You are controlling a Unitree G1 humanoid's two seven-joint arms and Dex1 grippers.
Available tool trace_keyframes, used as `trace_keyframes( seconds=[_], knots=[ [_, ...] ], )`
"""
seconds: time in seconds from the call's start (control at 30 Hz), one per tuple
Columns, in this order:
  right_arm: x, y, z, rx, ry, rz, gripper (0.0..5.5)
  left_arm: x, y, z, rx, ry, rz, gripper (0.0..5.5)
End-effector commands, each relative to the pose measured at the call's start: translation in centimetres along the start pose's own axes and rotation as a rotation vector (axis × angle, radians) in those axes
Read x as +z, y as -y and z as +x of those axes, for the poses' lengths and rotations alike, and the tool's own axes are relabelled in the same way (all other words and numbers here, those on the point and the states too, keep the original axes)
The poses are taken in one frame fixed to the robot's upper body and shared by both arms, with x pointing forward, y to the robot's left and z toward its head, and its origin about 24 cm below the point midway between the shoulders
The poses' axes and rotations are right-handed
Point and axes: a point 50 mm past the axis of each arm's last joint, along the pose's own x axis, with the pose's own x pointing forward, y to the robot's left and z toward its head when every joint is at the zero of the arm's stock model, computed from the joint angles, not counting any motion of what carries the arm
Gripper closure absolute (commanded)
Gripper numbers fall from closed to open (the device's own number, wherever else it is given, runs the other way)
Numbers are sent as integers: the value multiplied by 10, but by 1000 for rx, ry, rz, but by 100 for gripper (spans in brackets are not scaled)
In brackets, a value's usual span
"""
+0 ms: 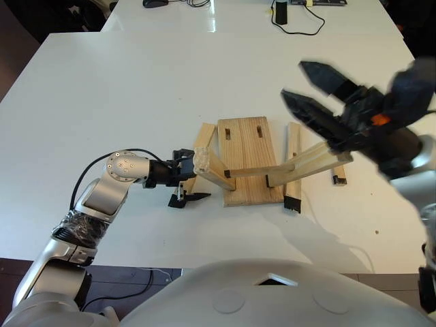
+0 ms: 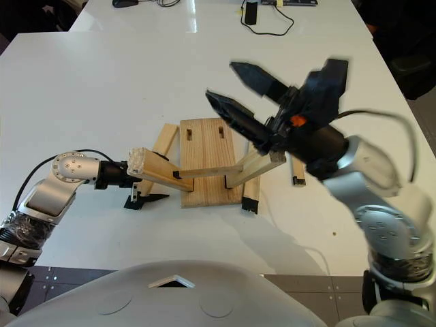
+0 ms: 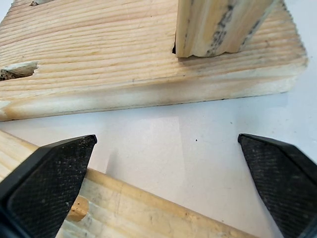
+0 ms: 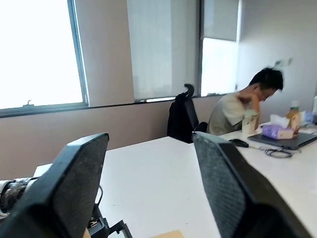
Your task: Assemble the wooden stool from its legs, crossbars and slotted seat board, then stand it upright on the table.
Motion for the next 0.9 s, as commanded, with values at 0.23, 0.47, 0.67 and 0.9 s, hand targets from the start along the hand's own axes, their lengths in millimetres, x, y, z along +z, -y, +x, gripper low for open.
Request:
trace_keyframes(
  seconds=[0.23,0.47,0.67,0.9],
  knots=[
    [50,11,11,68,152,-26,238,-3,9,7,-10,-25,-18,22],
    [106,-8,11,184,283,-61,238,-4,8,5,-2,-32,-22,22],
    [-77,-10,-26,30,-409,147,238,-4,7,4,-44,-45,-7,22],
    [-17,1,3,54,-59,90,238,-3,1,1,-47,-50,5,22]
  ],
)
